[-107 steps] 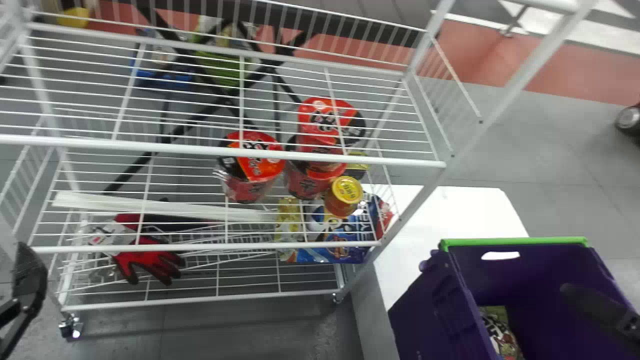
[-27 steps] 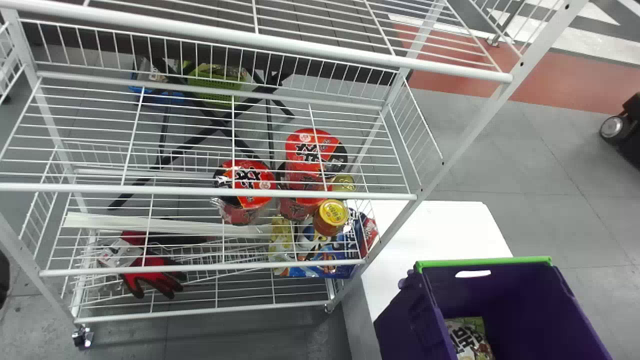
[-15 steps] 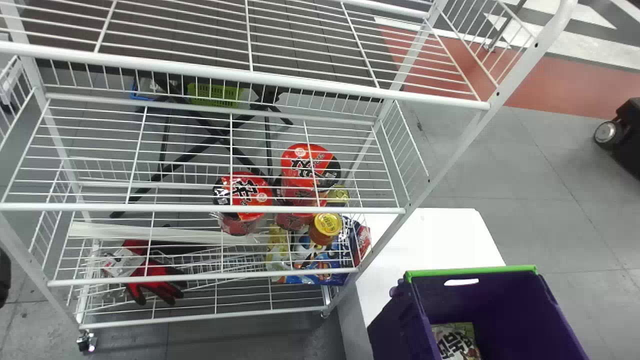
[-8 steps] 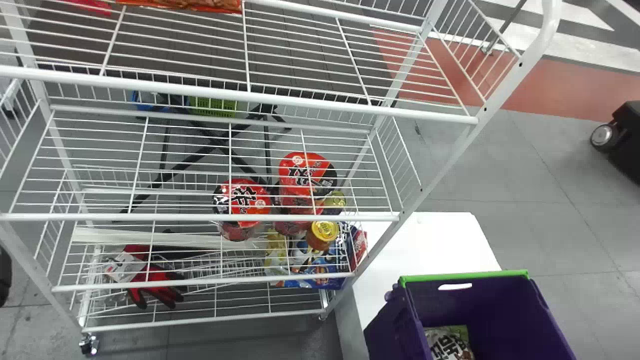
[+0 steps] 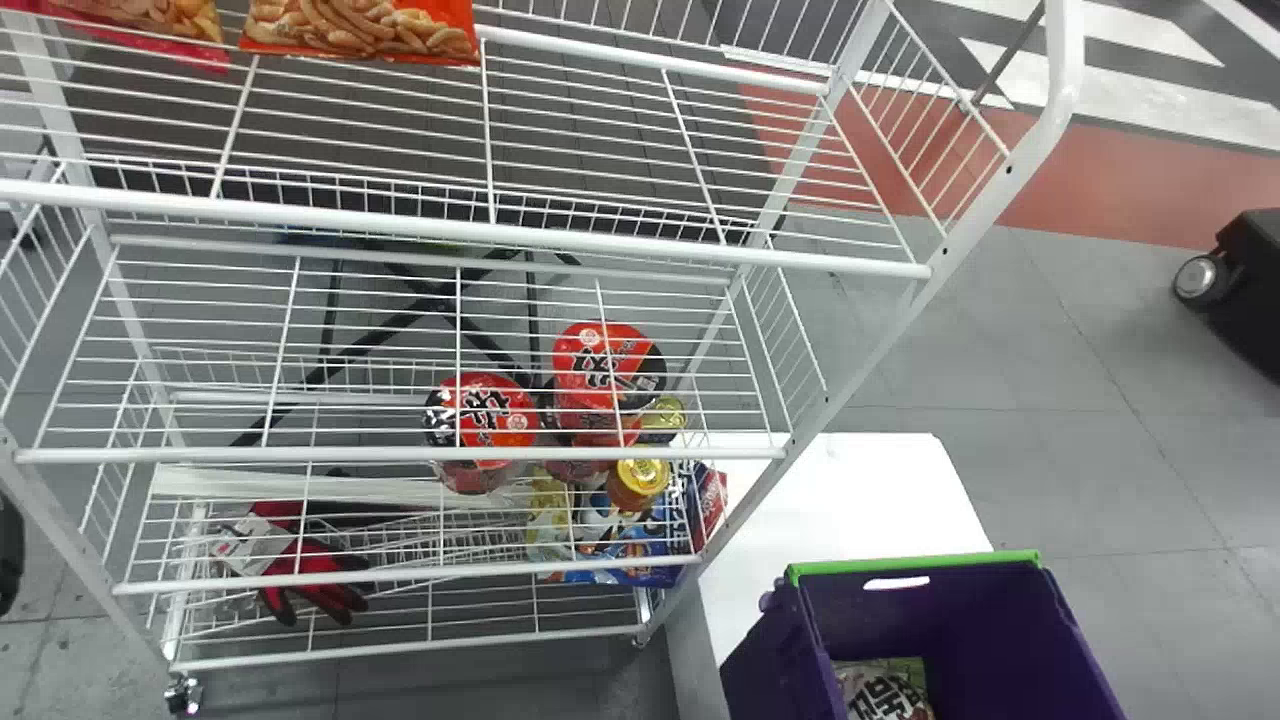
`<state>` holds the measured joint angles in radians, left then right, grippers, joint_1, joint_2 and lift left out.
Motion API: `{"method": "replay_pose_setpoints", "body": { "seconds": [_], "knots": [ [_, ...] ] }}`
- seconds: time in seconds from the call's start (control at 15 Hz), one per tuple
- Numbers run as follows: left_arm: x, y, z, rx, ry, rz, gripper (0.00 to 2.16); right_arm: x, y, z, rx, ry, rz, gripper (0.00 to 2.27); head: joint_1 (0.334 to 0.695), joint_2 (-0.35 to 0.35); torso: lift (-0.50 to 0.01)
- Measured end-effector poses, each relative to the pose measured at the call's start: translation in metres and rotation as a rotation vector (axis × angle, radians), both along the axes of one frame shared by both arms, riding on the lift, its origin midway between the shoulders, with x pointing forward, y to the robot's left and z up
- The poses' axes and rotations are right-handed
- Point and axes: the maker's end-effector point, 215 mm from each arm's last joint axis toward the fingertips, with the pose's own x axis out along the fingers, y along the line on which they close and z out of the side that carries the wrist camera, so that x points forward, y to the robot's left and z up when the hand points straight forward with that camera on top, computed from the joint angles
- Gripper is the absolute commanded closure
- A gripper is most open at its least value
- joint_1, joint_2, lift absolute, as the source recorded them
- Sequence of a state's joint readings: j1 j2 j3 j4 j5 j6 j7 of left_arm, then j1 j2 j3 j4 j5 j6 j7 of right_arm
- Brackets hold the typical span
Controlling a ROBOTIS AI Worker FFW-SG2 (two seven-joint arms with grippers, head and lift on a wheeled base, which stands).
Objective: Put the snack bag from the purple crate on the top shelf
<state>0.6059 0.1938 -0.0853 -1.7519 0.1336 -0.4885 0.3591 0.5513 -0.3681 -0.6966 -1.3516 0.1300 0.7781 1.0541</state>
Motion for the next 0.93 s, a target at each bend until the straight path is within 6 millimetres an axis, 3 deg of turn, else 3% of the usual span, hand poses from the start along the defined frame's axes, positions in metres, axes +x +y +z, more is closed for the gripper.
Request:
{"method": "replay_pose_setpoints", "body": {
  "seconds": [0.93],
  "knots": [
    [-0.0019, -0.0031, 0.0019, -0.008, -0.005, 0.000, 0.12, -0.0031, -0.0066, 0.0054, -0.014, -0.020, 0.013, 2.15, 0.695, -0.350, -0.175]
  ]
}}
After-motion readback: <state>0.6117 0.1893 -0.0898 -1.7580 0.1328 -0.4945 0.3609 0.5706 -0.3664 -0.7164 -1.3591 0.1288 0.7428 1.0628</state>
